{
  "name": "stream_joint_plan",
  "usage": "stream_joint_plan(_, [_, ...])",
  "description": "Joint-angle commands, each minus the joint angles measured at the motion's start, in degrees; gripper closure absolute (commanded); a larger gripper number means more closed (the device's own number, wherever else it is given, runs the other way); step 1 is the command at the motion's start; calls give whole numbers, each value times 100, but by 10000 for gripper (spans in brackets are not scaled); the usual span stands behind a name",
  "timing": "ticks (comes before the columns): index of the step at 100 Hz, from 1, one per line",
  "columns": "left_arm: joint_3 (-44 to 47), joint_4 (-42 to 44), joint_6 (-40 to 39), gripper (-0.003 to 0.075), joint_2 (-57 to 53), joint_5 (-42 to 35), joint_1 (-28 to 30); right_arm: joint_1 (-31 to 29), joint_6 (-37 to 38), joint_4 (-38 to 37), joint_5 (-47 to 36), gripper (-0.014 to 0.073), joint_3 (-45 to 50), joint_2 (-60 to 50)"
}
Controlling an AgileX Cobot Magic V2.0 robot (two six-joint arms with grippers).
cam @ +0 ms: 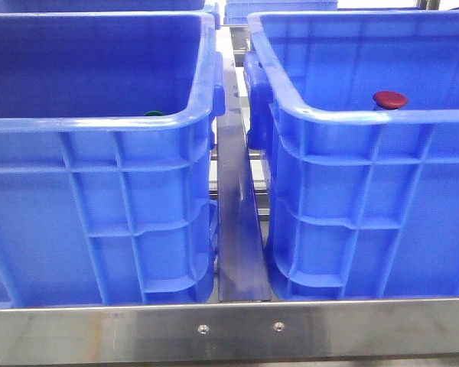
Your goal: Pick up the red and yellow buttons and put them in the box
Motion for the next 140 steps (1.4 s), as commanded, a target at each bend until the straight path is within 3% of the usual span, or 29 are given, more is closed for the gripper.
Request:
stream_joint_plan(1, [-154,-15,-12,741,-144,-458,-112,-10,1,405,228,662,-139,-24])
stream_joint_plan(28, [-154,-24,-12,741,-144,-458,-112,-10,1,405,239,655,-139,-24])
stream_joint_plan(35, [-154,-24,-12,741,-144,-458,-112,-10,1,405,267,605,-139,-24])
stream_joint_plan(42, [-154,-24,-12,741,-144,-458,-112,-10,1,405,407,491,-139,-24])
stream_joint_plan(59, [-154,-24,-12,741,-144,-458,-112,-10,6,405,1023,83,-139,-24])
stream_joint_plan(68, [-154,-24,-12,741,-144,-458,-112,-10,300,405,1533,-27,-144,-24])
stream_joint_plan(106, [-154,-24,-12,741,-144,-458,-112,-10,4107,405,4148,-29,-204,667])
stream_joint_plan(124, [-154,-36,-12,741,-144,-458,-112,-3,4372,408,5206,-29,-475,1527])
stream_joint_plan(140, [-154,-36,-12,741,-134,-458,-112,260,4376,402,5350,-29,-866,2232])
